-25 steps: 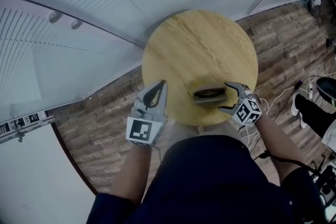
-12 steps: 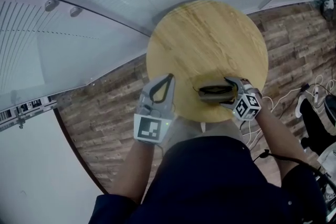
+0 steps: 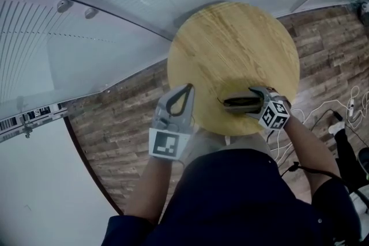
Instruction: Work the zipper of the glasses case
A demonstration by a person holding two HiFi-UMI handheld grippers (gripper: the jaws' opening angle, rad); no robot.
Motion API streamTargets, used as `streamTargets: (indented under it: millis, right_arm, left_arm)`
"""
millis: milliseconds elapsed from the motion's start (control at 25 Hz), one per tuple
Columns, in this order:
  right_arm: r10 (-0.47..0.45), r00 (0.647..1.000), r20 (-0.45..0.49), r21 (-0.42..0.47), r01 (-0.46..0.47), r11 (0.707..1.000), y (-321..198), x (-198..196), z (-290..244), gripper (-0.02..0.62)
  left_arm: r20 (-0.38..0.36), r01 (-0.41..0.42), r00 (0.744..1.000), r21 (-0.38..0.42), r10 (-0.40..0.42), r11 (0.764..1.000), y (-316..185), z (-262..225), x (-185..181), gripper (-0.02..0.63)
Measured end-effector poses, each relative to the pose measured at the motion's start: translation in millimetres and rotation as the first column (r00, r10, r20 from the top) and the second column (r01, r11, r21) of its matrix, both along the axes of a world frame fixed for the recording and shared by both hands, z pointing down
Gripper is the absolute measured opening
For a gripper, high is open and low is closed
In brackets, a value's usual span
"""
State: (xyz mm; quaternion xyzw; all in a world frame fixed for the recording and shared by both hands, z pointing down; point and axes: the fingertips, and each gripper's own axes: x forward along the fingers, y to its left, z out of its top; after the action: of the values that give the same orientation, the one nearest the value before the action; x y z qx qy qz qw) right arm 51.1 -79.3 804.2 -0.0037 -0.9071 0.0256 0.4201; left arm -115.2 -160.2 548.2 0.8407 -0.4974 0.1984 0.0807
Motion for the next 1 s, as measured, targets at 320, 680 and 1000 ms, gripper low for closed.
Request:
streamTargets:
  millis: [320, 680, 1000]
  right_arm:
    - [-0.015, 0.999, -0.038, -0.059, 0.013, 0.998, -7.2, -1.7, 0.5, 0.319]
    - [-0.037, 0.995, -0.095, -0.060, 0.031, 0.998, -4.8, -7.2, 17.4, 0.342]
    - [0.101, 0.995, -0.009, -0.096, -0.101, 0.990, 3.4, -15.6, 3.9, 0.307]
  left_arm:
    - [0.007, -0.002, 1.000, 0.029, 0.002, 1.000, -5.2, -11.2, -5.3, 0.003]
    - [-0.010, 0.006, 1.000, 0.011, -0.006, 1.000, -5.6, -6.4, -11.0, 0.003]
    - [-0.060, 0.013, 0.998, -0.016, -0.014, 1.000, -9.0, 0.6, -12.8, 0.003]
